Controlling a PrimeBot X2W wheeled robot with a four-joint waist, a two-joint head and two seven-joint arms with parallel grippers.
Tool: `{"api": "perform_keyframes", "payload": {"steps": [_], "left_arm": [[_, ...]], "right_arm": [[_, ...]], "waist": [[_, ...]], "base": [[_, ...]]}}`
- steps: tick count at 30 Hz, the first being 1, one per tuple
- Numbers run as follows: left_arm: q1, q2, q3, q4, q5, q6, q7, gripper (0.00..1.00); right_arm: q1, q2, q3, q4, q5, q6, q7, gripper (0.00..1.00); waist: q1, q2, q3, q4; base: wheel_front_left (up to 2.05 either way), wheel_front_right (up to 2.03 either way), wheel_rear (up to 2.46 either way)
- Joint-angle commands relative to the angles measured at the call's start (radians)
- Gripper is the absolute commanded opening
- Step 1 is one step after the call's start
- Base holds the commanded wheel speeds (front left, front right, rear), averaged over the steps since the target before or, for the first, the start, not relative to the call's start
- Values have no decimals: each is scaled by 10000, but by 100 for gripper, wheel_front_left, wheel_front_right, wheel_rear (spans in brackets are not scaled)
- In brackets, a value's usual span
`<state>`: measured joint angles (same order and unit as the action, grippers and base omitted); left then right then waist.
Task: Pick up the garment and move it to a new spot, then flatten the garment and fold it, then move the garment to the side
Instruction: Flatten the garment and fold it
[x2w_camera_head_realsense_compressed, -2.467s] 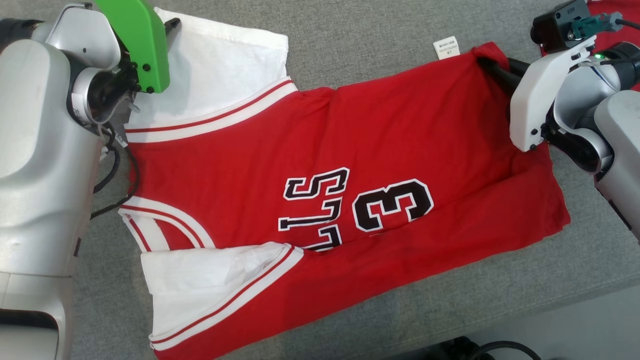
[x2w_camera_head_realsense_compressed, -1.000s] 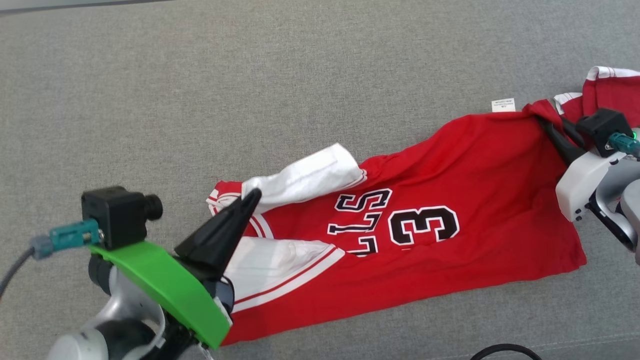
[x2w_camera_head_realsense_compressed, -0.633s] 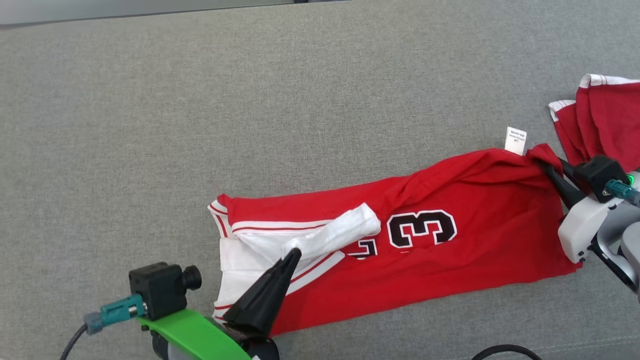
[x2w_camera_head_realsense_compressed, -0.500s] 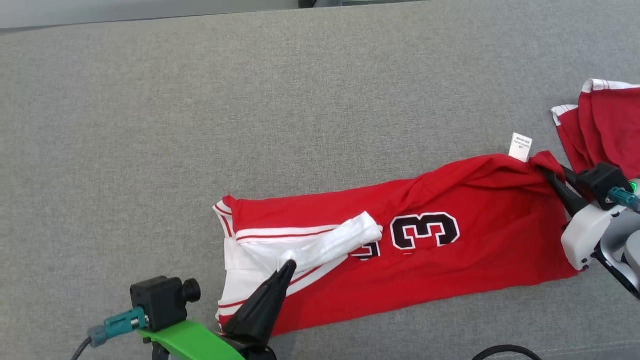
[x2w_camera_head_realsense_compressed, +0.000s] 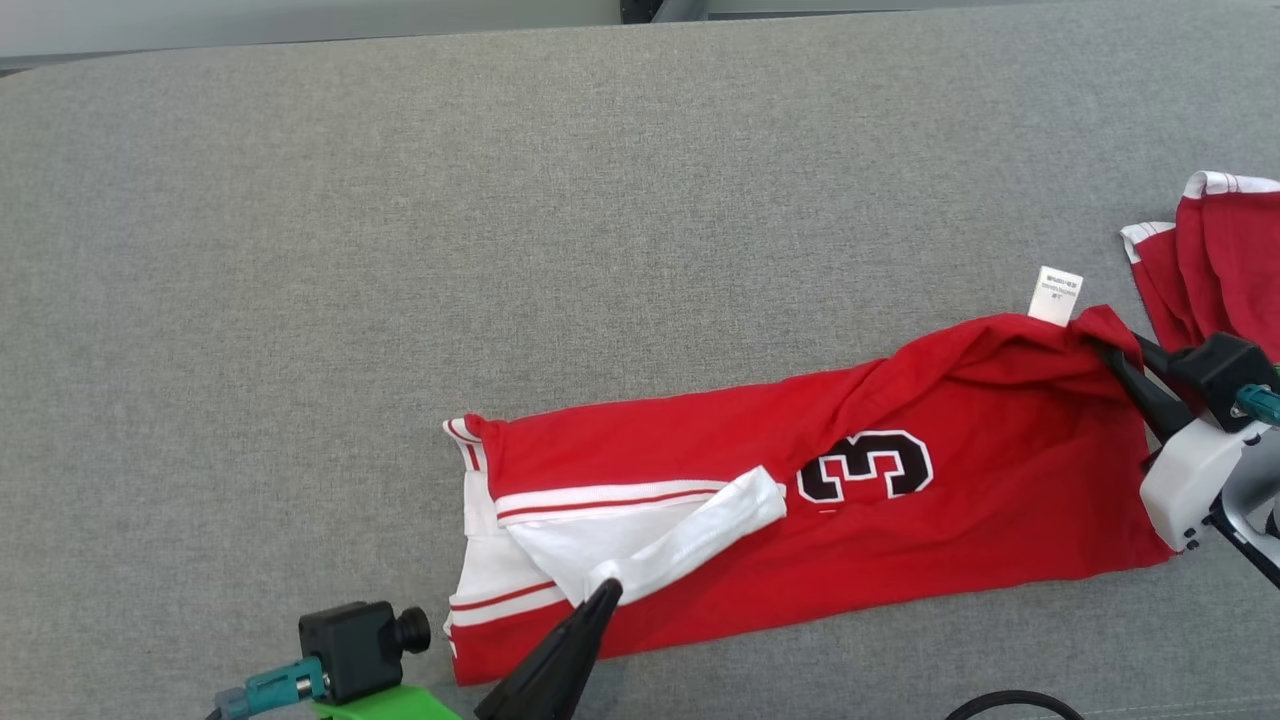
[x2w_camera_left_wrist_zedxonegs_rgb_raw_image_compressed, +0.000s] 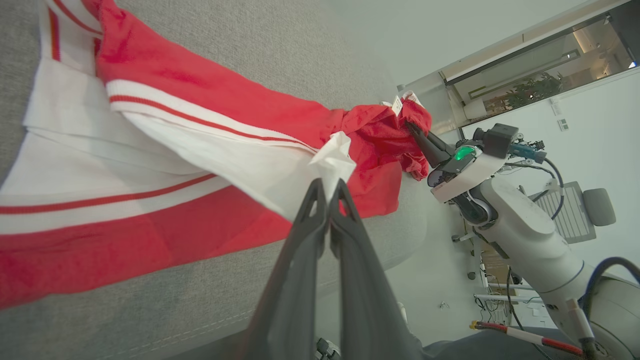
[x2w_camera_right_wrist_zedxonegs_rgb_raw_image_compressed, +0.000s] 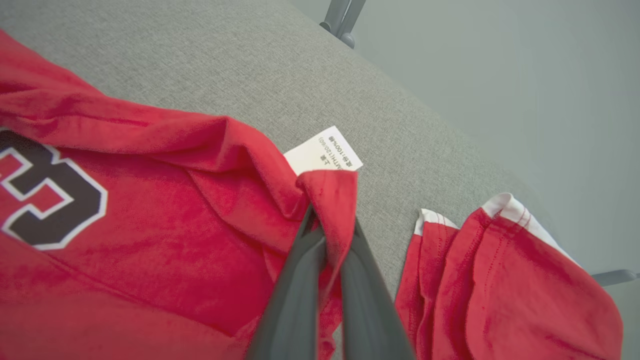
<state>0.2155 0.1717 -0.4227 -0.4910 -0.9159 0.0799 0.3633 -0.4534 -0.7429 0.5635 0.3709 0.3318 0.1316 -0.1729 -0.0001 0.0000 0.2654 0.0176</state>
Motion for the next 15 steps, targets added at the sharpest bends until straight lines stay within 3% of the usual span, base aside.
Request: {"api": "perform_keyframes", "payload": {"steps": [1, 10, 15], "left_arm": [[162, 22, 68, 99, -52, -9, -23, 0], [213, 309, 739, 736, -400, 12, -98, 0], [268, 301, 916, 608, -730, -53, -61, 0]], "right_arm": [[256, -180, 45, -113, -41, -20, 13, 0], [187, -807, 733, -563, -449, -21, -241, 0], [-80, -1029, 1311, -71, -943, -21, -409, 0]], "waist": [[1, 0, 4, 2], [1, 0, 50, -206], [1, 0, 66, -327]], "base": [[0, 0, 0], [0, 0, 0], [0, 0, 0]]}}
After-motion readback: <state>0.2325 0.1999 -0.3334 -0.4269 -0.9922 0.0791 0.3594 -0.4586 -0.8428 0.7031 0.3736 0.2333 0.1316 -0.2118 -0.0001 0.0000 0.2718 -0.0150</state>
